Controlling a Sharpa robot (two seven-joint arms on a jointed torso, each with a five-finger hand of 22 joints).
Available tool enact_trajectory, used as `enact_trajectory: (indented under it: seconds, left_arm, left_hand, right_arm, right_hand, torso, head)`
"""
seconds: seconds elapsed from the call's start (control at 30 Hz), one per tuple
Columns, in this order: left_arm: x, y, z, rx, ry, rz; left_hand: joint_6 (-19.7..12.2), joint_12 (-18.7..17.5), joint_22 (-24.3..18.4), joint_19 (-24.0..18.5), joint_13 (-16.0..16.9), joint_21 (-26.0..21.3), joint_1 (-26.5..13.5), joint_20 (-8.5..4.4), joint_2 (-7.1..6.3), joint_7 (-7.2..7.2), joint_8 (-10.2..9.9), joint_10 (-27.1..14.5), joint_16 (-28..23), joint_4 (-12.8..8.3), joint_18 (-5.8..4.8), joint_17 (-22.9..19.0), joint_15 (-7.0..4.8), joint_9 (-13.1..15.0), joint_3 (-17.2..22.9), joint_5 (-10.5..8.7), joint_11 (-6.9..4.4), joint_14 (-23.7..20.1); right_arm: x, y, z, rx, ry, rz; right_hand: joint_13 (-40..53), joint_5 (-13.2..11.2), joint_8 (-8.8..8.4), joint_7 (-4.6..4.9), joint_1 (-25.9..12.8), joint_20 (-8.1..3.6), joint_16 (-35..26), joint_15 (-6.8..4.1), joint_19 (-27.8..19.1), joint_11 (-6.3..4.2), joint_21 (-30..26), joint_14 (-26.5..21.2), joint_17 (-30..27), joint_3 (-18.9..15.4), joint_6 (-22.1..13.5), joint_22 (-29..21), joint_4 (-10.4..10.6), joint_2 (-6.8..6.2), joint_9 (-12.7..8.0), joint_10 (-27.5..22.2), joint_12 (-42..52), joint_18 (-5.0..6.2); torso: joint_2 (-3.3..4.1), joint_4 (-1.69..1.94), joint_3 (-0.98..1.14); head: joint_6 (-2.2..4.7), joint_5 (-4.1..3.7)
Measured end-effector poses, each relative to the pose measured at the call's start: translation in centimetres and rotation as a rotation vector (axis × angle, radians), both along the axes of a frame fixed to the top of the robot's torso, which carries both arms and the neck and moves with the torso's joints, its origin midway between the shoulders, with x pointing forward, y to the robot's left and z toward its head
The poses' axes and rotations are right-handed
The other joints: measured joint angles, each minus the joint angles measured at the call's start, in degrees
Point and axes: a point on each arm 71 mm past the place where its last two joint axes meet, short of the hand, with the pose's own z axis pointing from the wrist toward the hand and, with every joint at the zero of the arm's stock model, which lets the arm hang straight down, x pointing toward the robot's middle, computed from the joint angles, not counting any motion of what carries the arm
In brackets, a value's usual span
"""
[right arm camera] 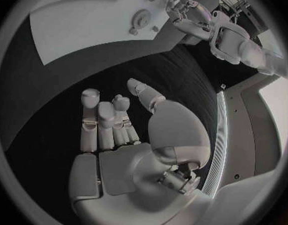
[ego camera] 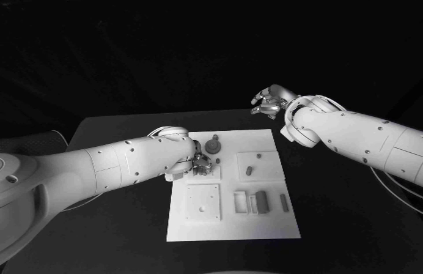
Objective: Assemble the parts on the task board
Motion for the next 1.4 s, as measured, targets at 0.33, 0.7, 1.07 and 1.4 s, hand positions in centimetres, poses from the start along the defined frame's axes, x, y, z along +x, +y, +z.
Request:
enact_trajectory:
  seconds: [0.33, 0.7, 1.07, 1.4]
  left_arm:
    - [0.0, 0.03, -0.06, -0.002, 0.0, 0.001]
    - [0.0, -0.04, -0.05, -0.006, -0.002, -0.001]
    - [0.0, 0.01, -0.06, -0.009, -0.002, -0.001]
    - [0.02, 0.06, -0.05, -0.012, -0.002, -0.001]
  left_hand:
    - [1.0, 0.23, 0.0, 0.0, -0.19, 0.0, -1.19, 0.0, -0.34, -1.0, 6.59, 0.02, 0.52, 0.21, 0.05, -0.21, -0.21, 0.35, -2.93, -0.07, -0.05, -0.21]
    - [1.11, 0.23, 0.04, -0.01, -0.19, 0.0, -1.42, 0.01, -0.51, -1.11, 6.31, -0.05, 0.52, 0.36, 0.08, -0.26, -0.2, 0.22, -3.08, -0.06, 0.02, -0.22]
    - [1.1, 0.44, 0.03, -0.01, -0.26, 0.0, -0.84, 0.01, -0.29, -1.12, 6.31, -0.05, 0.51, -1.18, 0.12, -0.38, -0.11, 0.22, -3.45, 0.11, 0.02, -0.3]
    - [1.02, 0.45, 0.02, -0.09, -0.39, 0.0, 0.72, 0.09, -0.34, -1.19, 6.13, -0.04, 0.77, -2.38, 0.1, -0.55, -0.07, 0.28, -3.36, 1.53, 0.03, -0.31]
  right_arm:
    - [0.0, 0.01, 0.0, 0.0, 0.0, 0.0]
    - [0.0, -0.01, 0.0, 0.0, 0.001, 0.0]
    - [0.01, -0.02, -0.01, -0.001, 0.001, 0.0]
    - [0.01, -0.01, -0.01, -0.001, 0.001, 0.0]
  right_hand:
    - [0.0, 0.0, 0.0, -0.02, -0.24, 0.0, 0.0, 0.0, 0.0, 0.15, 0.0, 0.0, 0.0, 0.0, 0.02, 0.0, 0.0, 0.24, 0.0, -0.15, 0.0, 0.01]
    - [-0.04, 0.0, 0.0, -0.08, -0.24, 0.01, 0.0, 0.0, 0.0, 0.15, 0.0, 0.0, 0.01, 0.0, 0.08, 0.0, 0.0, 0.24, -0.05, -0.15, 0.0, 0.01]
    - [-0.04, 0.0, 0.0, 0.08, -0.24, 0.01, 0.0, 0.0, 0.0, 0.14, 0.0, 0.0, -0.04, 0.0, -0.08, 0.0, 0.0, 0.24, -0.05, -0.14, 0.0, 0.01]
    - [-0.04, 0.0, 0.0, 0.07, -0.24, 0.01, 0.0, 0.0, -0.01, 0.13, 0.0, 0.0, -0.04, 0.0, -0.07, 0.0, 0.0, 0.24, -0.05, -0.13, 0.0, 0.01]
  torso:
    - [0.01, 0.01, -0.01]
    - [0.01, 0.01, -0.02]
    - [0.01, 0.0, -0.02]
    - [0.01, 0.0, -0.01]
  head:
    - [-0.05, 0.05]
    - [-0.06, 0.09]
    - [-0.19, 0.17]
    - [-0.29, 0.23]
